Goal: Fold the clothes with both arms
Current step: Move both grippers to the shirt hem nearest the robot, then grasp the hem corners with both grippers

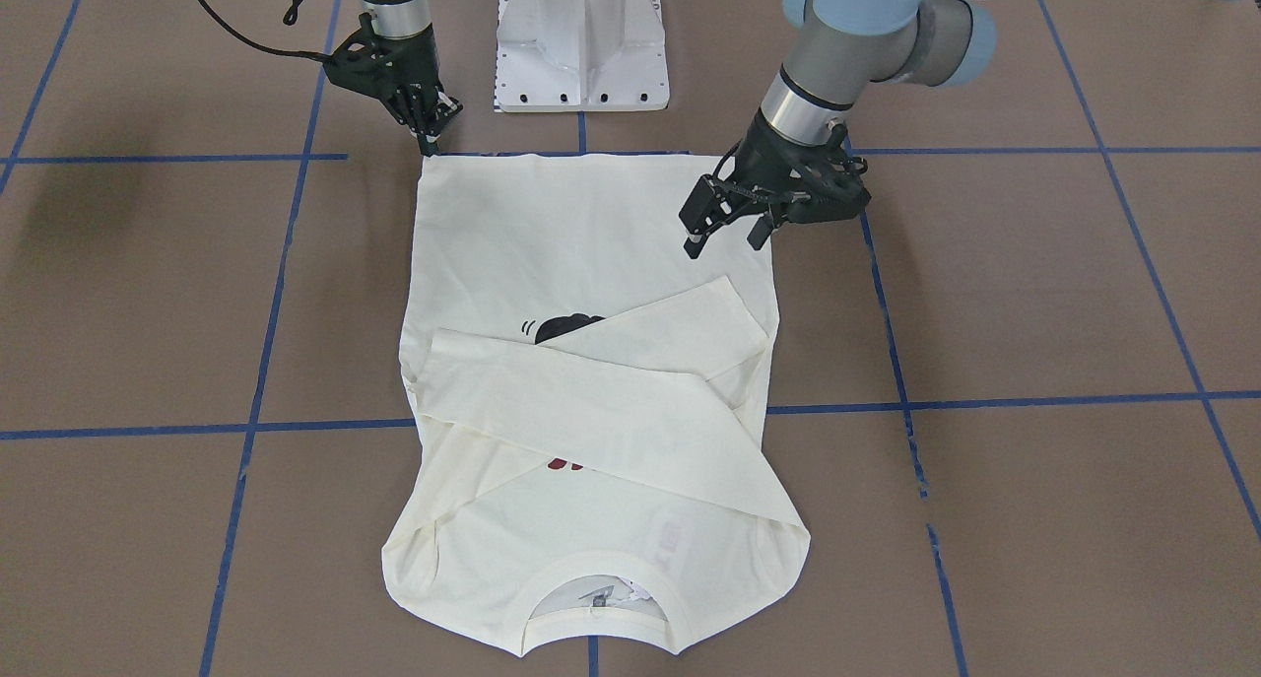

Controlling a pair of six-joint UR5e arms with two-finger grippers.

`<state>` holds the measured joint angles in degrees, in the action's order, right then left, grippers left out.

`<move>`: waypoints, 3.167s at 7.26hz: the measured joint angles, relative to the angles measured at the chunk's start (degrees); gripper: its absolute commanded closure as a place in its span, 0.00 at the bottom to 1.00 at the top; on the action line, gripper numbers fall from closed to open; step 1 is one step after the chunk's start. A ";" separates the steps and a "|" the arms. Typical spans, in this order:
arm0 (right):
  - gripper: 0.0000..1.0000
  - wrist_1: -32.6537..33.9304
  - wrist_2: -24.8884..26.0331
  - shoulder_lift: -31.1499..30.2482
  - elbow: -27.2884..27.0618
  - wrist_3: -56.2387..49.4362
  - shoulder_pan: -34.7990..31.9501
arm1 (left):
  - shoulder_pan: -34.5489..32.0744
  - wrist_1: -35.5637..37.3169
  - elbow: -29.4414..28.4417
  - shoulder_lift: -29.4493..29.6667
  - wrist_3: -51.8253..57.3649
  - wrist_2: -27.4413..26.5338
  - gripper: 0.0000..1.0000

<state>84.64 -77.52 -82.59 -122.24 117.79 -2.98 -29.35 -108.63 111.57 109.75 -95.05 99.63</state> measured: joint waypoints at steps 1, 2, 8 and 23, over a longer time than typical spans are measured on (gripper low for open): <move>1.00 0.00 -0.09 -0.08 -0.97 -0.01 -0.01 | 5.62 2.06 4.09 -5.76 -3.72 -5.44 0.06; 1.00 0.00 -0.20 -0.15 -1.41 -0.01 0.01 | 10.31 3.00 6.17 -10.35 -7.57 -9.24 0.10; 1.00 0.00 -0.35 -0.20 -1.43 -0.01 0.10 | 19.74 8.39 7.71 -14.30 -17.24 -12.61 0.32; 1.00 -0.08 -0.52 -5.10 -9.18 -0.18 3.32 | 25.49 13.08 19.41 -14.27 -19.90 -12.79 1.00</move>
<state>84.56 -78.04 -87.69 -131.42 117.61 0.34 -3.86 -95.55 130.98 95.48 -114.94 86.84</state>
